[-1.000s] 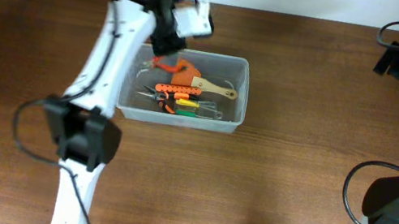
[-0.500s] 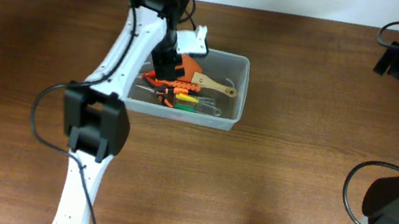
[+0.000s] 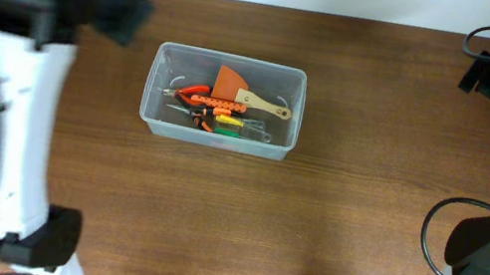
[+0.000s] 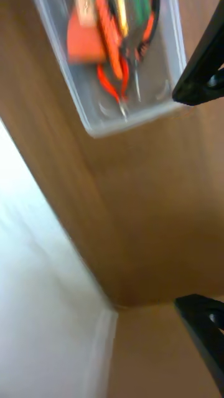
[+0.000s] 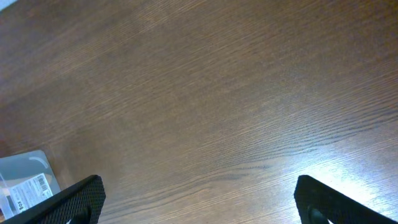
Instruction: Pack container
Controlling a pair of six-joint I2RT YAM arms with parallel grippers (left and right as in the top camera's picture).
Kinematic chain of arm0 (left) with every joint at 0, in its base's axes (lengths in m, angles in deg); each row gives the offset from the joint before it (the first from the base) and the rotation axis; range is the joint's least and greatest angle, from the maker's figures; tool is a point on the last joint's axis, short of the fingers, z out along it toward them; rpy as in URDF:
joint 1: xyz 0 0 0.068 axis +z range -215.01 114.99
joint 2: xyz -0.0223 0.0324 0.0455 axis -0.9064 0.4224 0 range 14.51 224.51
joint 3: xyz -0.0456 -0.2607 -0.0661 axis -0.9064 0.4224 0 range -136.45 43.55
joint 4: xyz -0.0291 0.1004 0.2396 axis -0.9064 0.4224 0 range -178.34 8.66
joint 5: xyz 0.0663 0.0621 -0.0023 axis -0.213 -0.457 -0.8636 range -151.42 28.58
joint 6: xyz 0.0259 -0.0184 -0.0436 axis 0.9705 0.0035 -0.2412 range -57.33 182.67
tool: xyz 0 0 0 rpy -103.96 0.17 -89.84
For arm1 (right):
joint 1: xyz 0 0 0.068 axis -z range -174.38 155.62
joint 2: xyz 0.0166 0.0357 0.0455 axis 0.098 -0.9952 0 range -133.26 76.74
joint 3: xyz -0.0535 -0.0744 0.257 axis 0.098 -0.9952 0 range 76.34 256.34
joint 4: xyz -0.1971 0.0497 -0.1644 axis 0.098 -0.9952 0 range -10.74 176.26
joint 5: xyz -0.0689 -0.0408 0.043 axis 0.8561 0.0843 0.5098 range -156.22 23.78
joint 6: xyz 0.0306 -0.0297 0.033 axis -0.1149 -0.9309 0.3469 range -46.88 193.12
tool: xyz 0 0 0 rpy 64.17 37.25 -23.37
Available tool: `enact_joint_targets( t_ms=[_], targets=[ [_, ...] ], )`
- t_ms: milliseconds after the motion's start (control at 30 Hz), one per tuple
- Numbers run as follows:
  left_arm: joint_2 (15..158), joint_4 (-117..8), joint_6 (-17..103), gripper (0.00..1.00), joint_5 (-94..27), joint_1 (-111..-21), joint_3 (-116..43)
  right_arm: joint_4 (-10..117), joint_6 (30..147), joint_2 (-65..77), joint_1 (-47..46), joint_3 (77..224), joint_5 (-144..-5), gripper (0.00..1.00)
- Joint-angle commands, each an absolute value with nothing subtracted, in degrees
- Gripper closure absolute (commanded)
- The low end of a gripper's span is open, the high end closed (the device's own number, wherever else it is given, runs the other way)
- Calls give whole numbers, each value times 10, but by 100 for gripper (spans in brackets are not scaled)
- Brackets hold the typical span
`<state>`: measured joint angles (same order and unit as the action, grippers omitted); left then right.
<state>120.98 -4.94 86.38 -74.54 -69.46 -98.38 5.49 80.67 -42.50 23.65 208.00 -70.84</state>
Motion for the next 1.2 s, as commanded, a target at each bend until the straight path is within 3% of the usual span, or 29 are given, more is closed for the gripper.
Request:
enact_joint_targets(
  t_ms=[0, 267, 567, 1167],
  targets=[
    [1206, -24, 741, 1, -784, -617, -982, 55, 811, -426, 236, 2077, -712, 2],
    [1207, 10, 685, 1, -742, -497, -970, 55, 811, -426, 236, 2077, -712, 2],
    [1207, 9, 685, 1, -741, -468, -968, 55, 811, -395, 209, 2078, -712, 2],
    [1207, 9, 685, 1, -741, -468, -968, 55, 811, -23, -28, 2043, -712, 2]
  ],
)
